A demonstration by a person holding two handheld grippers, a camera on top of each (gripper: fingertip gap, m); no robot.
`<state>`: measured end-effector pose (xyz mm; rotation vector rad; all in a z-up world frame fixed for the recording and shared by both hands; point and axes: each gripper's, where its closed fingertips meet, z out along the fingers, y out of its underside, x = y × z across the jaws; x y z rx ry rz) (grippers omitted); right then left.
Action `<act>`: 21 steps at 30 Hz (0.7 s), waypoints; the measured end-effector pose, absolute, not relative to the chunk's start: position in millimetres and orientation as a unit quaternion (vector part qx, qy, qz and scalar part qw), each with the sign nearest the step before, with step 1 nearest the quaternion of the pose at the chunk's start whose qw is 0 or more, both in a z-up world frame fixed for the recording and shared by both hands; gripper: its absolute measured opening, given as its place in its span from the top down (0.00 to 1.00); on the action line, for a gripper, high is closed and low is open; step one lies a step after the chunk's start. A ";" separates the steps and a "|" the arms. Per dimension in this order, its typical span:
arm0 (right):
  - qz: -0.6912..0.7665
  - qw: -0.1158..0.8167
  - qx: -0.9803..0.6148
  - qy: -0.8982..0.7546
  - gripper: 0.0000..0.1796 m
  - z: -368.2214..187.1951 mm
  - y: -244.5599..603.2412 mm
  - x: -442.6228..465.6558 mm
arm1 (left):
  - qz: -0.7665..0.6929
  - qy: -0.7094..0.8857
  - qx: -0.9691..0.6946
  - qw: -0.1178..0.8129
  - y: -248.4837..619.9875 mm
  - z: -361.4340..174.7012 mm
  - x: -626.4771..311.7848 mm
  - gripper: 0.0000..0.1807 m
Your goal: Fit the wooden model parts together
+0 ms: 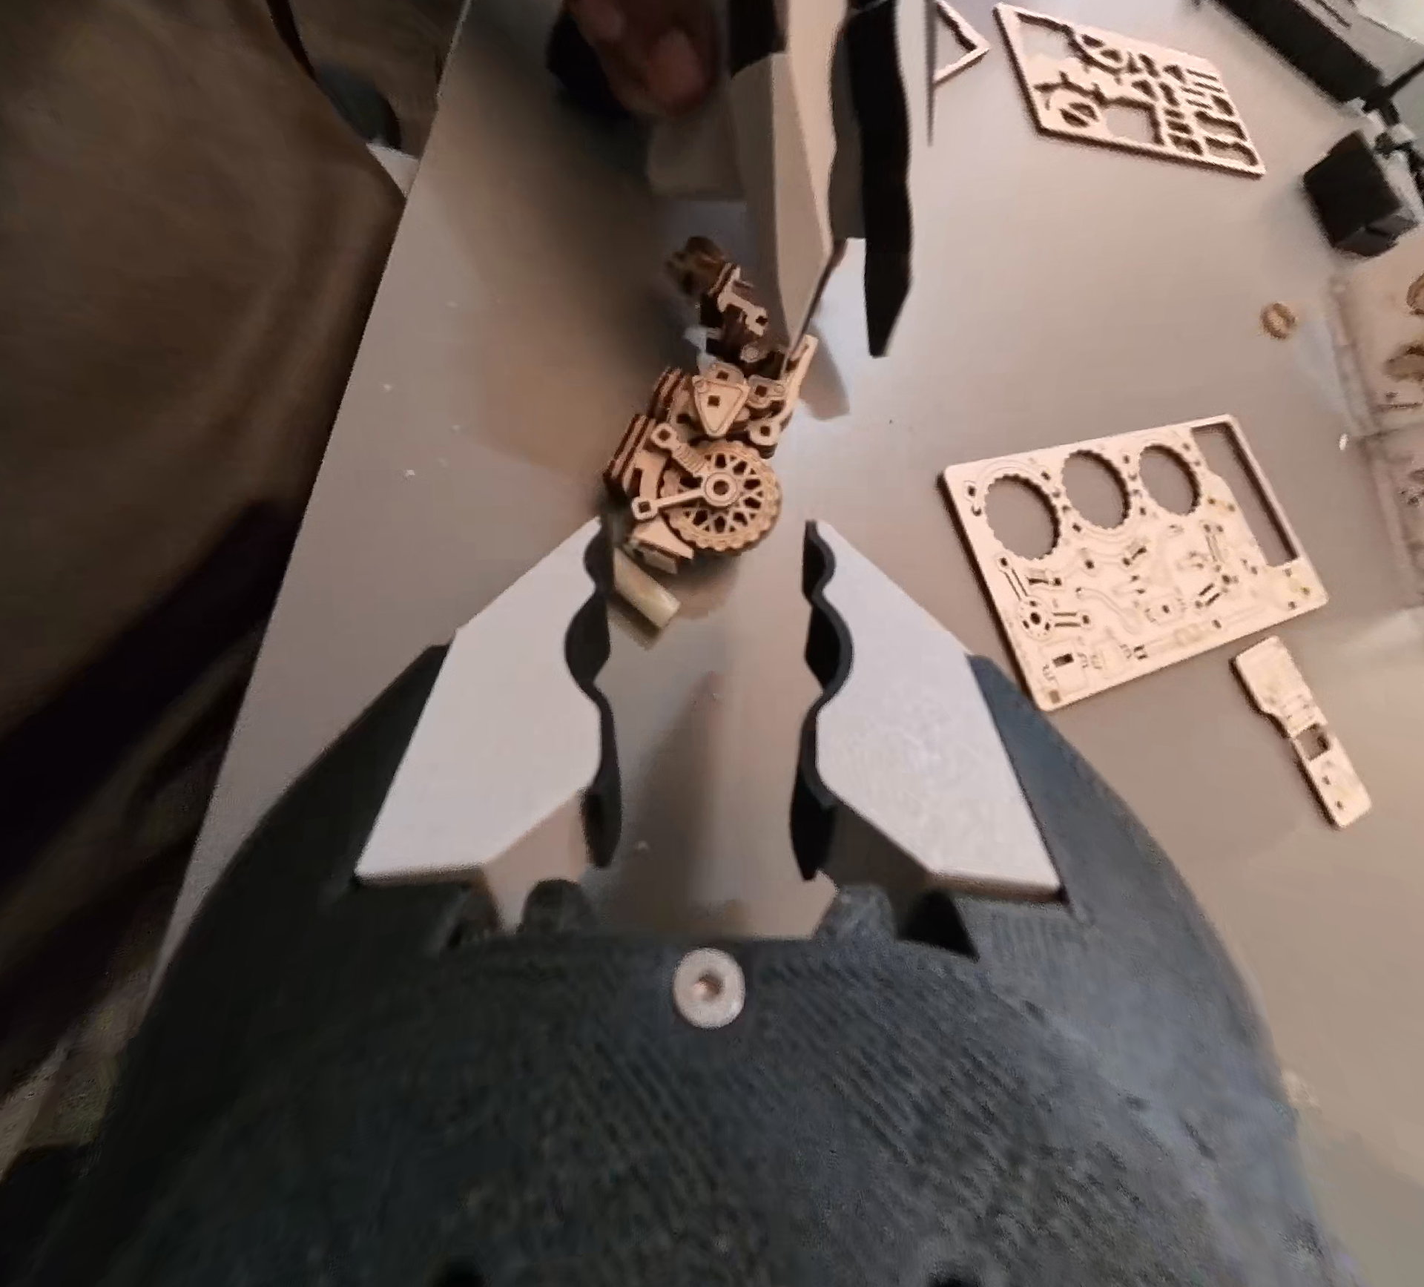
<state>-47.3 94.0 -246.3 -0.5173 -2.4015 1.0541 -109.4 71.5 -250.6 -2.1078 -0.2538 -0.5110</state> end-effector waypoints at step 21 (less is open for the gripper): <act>0.340 0.233 -0.192 -0.891 0.77 -268.6 80.1 -50.4 | -0.249 -0.045 -0.868 0.426 58.5 -255.8 -86.8 0.70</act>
